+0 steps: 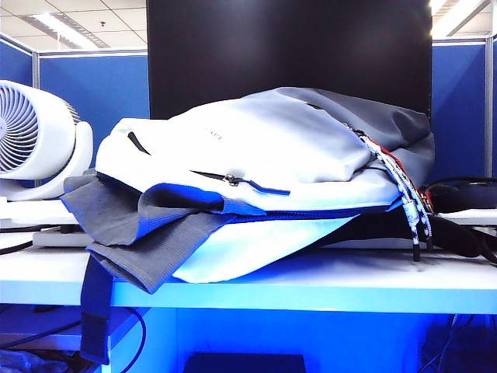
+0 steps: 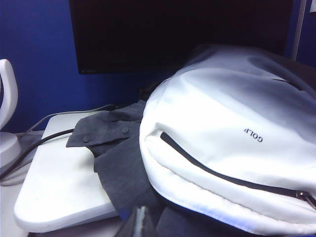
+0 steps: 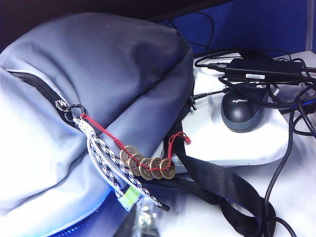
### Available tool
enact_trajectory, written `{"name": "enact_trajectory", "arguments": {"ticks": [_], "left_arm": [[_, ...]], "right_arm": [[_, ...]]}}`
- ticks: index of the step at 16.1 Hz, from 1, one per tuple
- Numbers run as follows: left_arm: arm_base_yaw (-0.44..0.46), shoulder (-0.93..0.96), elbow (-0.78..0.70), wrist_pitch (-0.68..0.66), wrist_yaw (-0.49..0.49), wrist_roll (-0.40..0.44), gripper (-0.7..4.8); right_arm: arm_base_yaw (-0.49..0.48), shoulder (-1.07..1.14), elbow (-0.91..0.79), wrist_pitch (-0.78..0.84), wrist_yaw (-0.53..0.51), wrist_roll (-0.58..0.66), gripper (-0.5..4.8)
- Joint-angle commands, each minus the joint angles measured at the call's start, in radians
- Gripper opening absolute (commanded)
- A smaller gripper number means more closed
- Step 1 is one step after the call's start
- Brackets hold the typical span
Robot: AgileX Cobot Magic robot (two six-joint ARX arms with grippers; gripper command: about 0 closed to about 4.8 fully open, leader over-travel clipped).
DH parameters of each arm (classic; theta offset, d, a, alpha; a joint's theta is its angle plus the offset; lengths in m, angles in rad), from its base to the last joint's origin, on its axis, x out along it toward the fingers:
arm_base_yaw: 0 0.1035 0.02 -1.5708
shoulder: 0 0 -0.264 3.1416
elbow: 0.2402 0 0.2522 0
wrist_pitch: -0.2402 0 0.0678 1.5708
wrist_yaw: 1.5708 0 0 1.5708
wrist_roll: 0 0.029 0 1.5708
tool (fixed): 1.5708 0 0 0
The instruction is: Put the gray clothes into the backpack.
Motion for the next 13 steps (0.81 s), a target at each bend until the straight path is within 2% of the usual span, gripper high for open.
{"name": "enact_trajectory", "arguments": {"ticks": [1, 11, 13], "left_arm": [[-0.001, 0.000, 0.003, 0.008, 0.002, -0.005, -0.04], [0.000, -0.002, 0.003, 0.006, 0.002, -0.004, -0.04], [0.013, -0.027, 0.003, -0.035, 0.003, 0.005, -0.04]], "right_arm": [[0.000, 0.000, 0.001, 0.011, 0.005, 0.002, -0.01], [0.000, 0.000, 0.001, 0.011, 0.005, 0.002, -0.01], [0.000, 0.000, 0.001, 0.011, 0.005, 0.002, -0.01]]}}
